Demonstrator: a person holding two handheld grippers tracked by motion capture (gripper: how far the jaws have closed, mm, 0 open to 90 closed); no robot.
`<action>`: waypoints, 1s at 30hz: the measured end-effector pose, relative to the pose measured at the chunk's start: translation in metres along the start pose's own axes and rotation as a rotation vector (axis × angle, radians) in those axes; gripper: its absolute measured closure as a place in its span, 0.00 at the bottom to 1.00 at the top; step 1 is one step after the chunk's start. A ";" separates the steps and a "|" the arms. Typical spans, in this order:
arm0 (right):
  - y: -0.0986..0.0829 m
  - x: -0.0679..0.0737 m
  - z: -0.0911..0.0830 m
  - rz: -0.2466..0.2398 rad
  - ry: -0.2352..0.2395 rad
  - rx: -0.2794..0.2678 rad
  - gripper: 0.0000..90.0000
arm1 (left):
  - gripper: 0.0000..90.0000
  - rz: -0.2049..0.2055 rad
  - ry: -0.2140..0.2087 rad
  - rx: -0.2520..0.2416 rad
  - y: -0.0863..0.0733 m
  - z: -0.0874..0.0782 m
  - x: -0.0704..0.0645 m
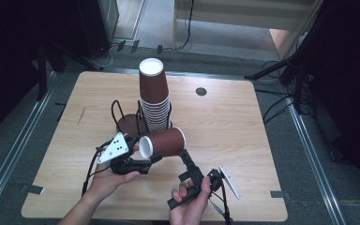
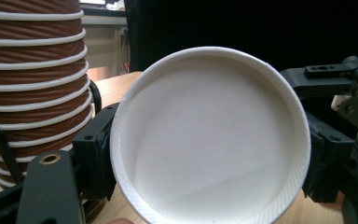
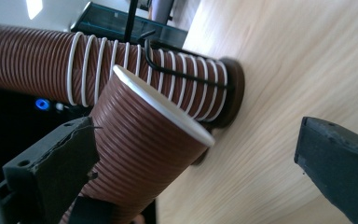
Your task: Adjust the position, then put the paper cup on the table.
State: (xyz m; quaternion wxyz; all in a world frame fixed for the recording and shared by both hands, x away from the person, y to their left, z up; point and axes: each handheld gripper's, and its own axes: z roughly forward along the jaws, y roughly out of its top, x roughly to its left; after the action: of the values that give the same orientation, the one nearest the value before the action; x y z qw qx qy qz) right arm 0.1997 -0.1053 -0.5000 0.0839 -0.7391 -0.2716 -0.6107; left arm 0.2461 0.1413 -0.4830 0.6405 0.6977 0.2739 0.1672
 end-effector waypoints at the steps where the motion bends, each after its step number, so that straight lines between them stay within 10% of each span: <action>1: -0.001 -0.001 0.001 0.037 0.012 0.006 0.00 | 0.25 0.002 -0.001 -0.002 0.000 0.000 -0.001; 30: -0.003 0.000 0.018 0.355 0.098 0.070 0.00 | 0.25 0.004 -0.042 -0.011 -0.007 0.010 -0.012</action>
State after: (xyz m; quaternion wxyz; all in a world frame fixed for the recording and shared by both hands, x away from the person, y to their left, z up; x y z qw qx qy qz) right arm 0.2139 -0.0946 -0.5049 0.2292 -0.7414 -0.1537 -0.6117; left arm 0.2416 0.1264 -0.4895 0.6498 0.6979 0.2579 0.1553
